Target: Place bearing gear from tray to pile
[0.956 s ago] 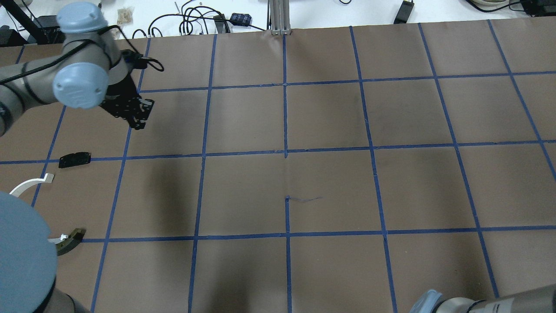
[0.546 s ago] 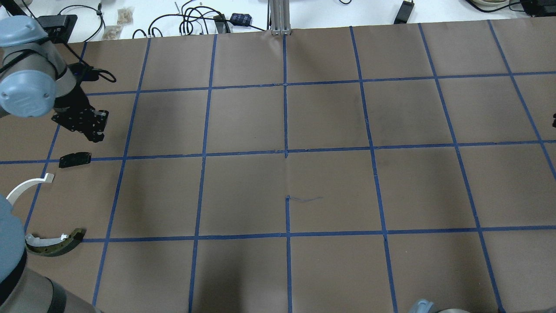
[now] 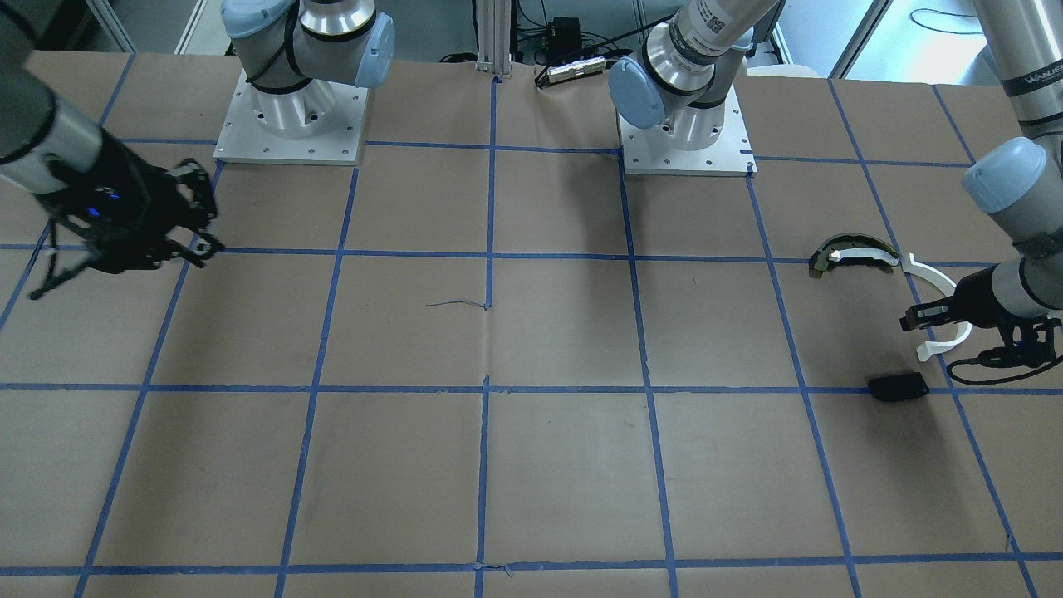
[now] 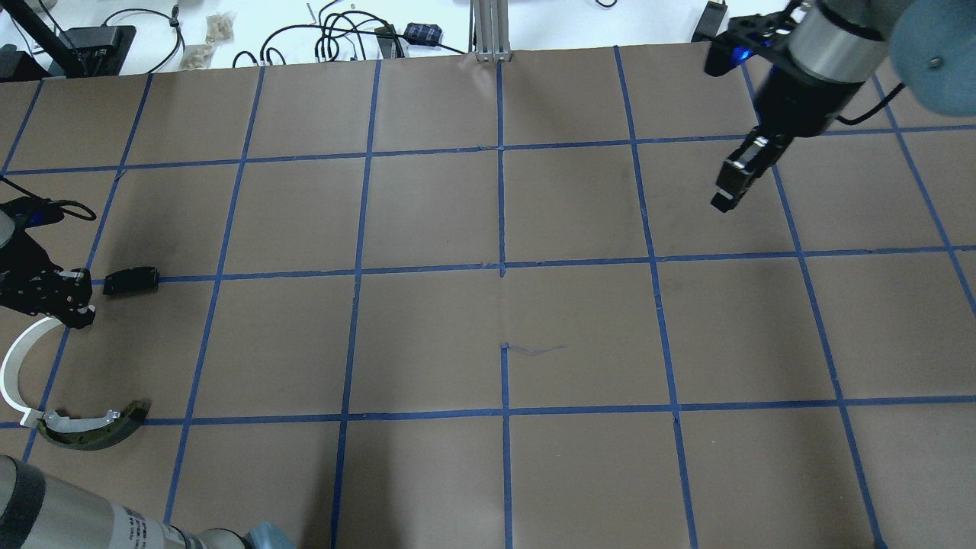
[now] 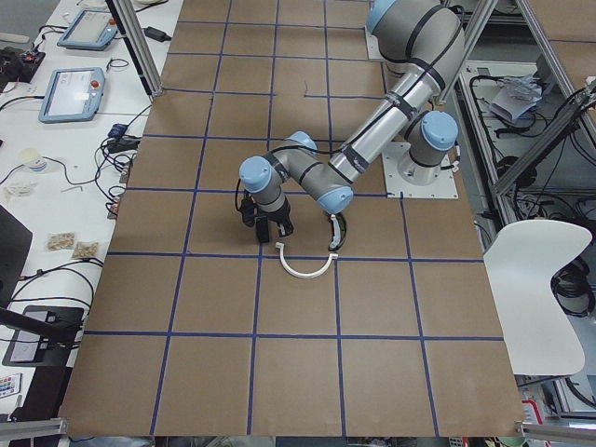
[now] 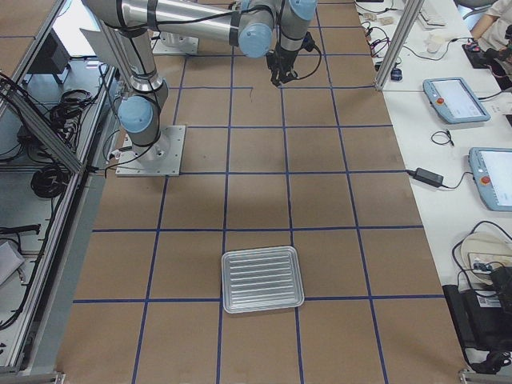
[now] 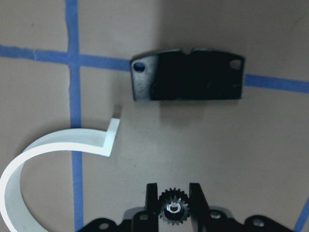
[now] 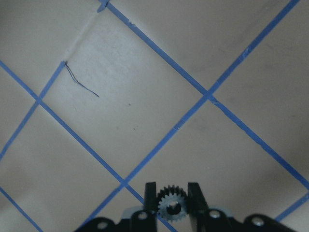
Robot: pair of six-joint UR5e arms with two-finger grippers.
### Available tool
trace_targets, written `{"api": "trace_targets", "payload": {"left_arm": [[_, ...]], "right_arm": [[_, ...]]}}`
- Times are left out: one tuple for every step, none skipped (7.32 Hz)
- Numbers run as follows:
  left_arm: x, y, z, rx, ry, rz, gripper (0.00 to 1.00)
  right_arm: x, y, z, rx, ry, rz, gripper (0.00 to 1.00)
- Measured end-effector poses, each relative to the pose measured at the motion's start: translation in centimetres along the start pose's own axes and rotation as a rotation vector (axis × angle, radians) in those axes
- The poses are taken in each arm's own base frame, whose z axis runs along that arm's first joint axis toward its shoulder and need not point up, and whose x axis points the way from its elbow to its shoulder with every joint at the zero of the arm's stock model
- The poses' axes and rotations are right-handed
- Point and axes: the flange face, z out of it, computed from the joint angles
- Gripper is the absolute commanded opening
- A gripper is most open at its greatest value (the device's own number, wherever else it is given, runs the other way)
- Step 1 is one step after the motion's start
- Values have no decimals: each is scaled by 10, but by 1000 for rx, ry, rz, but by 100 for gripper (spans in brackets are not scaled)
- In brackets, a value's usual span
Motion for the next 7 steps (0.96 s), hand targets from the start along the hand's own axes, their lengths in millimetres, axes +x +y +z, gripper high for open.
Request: {"api": "trace_targets", "payload": {"left_arm": [[-4, -1, 6, -5, 6, -3, 0], [-4, -1, 9, -8, 9, -4, 7], [-4, -2, 11, -12, 10, -4, 31], [-4, -2, 14, -16, 12, -4, 80], [-4, -3, 15, -18, 12, -3, 88], [-3, -4, 14, -17, 11, -4, 100], [-2, -5, 13, -14, 9, -4, 100]], "right_arm": [[-46, -37, 24, -3, 21, 68, 6], [-84, -71, 53, 5, 40, 136, 7], [-118, -103, 86, 31, 60, 195, 8], [-143, -126, 113, 63, 74, 216, 9], [-157, -139, 129, 85, 80, 220, 11], [-162, -144, 137, 93, 83, 219, 56], [-164, -145, 141, 92, 84, 220, 100]]}}
